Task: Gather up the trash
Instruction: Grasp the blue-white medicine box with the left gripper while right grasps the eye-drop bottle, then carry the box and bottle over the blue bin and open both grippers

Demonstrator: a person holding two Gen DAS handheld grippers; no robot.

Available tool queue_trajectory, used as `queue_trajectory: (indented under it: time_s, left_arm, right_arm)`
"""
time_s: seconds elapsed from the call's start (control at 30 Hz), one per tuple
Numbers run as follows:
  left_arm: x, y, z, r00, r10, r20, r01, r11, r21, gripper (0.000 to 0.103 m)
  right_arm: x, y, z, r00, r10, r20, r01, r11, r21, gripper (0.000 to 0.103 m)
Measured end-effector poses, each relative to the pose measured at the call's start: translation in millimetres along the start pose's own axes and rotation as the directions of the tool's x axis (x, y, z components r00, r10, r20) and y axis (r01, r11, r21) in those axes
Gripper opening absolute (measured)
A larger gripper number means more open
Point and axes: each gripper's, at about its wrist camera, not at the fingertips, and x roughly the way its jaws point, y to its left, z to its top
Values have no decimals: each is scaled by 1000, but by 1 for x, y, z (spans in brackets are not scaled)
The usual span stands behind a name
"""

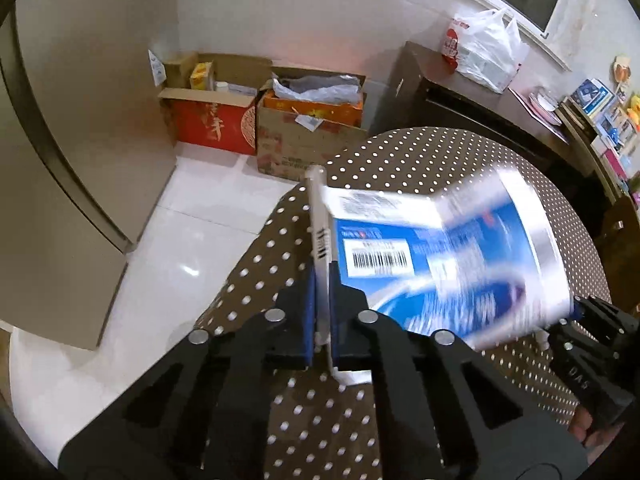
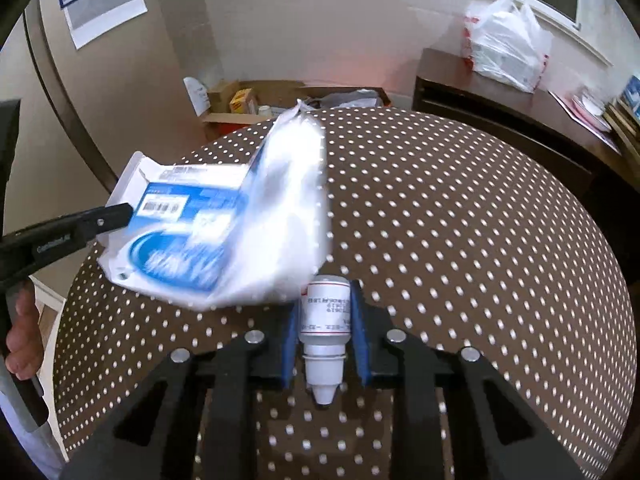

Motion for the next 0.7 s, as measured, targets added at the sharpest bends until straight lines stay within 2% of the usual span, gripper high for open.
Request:
queue_trajectory:
  time_s: [0.27, 0.5, 0.7]
  left_arm:
    - [-36, 9, -22, 999, 36, 31, -36, 999, -3, 5]
    - [-81, 31, -44, 996, 57, 66, -54, 998, -44, 4]
    - [-123, 59, -63, 985, 130, 114, -120, 989, -90, 4]
  right_arm:
    - [-30, 6, -29, 1000, 13, 24, -14, 999, 48, 24]
    - [-59, 26, -47, 999, 35, 31, -37, 997, 61, 24]
    - [-79, 59, -56, 998, 43, 34, -45, 998, 34, 24]
